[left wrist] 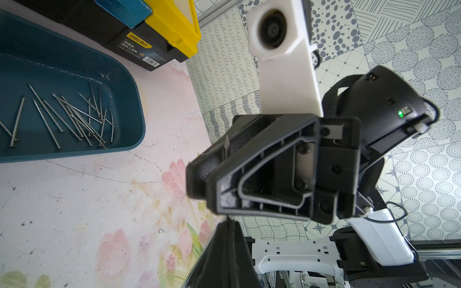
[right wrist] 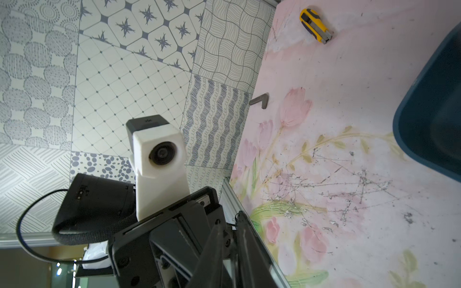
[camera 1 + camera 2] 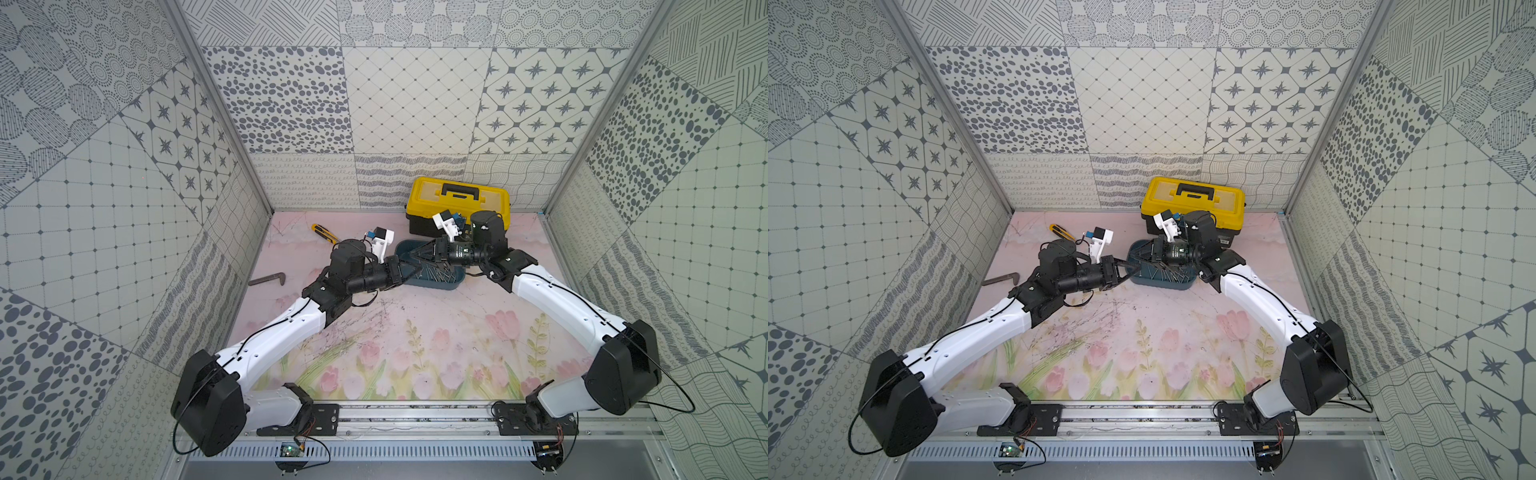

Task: Put the nails on the desktop into the storage box
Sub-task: Pick up the nail from the center of the board, then place the nail in the storage box.

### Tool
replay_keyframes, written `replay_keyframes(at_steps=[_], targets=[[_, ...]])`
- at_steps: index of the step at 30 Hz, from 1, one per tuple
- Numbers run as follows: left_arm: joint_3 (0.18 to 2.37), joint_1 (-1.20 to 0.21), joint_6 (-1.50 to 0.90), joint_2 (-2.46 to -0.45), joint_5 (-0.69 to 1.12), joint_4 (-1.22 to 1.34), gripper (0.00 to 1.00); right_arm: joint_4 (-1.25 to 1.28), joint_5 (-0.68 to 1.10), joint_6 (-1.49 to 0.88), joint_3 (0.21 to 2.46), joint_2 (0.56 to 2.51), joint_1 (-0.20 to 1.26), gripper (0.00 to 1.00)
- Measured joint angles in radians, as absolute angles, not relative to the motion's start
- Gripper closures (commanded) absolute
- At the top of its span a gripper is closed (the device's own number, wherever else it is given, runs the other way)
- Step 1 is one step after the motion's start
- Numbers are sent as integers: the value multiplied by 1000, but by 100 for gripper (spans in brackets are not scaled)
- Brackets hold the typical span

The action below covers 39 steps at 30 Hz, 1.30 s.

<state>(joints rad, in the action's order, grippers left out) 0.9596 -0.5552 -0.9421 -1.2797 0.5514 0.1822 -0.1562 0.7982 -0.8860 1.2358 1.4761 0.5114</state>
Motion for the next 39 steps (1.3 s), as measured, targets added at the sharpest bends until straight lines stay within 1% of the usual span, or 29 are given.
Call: replay_keyframes(at_steps=[2, 3, 5, 6, 8, 9, 10, 12, 17, 18, 23, 26, 33, 39], targets=[[964, -555, -947, -1279, 554, 182, 100, -156, 798, -882, 1236, 1476, 510, 94], [966, -555, -949, -1277, 554, 180, 91, -153, 797, -881, 1236, 1476, 510, 95], [973, -555, -941, -1274, 555, 170, 65, -152, 797, -879, 1236, 1476, 511, 97], [977, -555, -944, -1272, 558, 167, 57, -154, 793, -879, 1236, 1476, 511, 98], [986, -555, -938, -1262, 562, 161, 33, -162, 788, -873, 1236, 1476, 512, 100], [989, -555, -933, -1254, 563, 158, 24, -165, 784, -868, 1236, 1476, 513, 100], [990, -555, -925, -1246, 562, 151, 20, -169, 782, -863, 1236, 1476, 514, 100], [991, -554, -918, -1227, 559, 139, 13, -180, 778, -856, 1236, 1476, 513, 100], [980, -545, -895, -1166, 524, 122, 2, -233, 766, -820, 1244, 1476, 495, 100], [974, -542, -893, -1151, 513, 117, 1, -255, 758, -808, 1250, 1476, 487, 100], [920, -531, -896, -1060, 414, 69, 0, -403, 703, -712, 1304, 1477, 434, 100], [860, -523, -894, -983, 339, 28, 0, -506, 645, -630, 1375, 1513, 414, 100], [741, -501, -891, -807, 167, -105, 0, -670, 491, -448, 1541, 1749, 410, 100], [733, -489, -881, -757, 101, -236, 0, -753, 370, -346, 1639, 1898, 405, 100]])
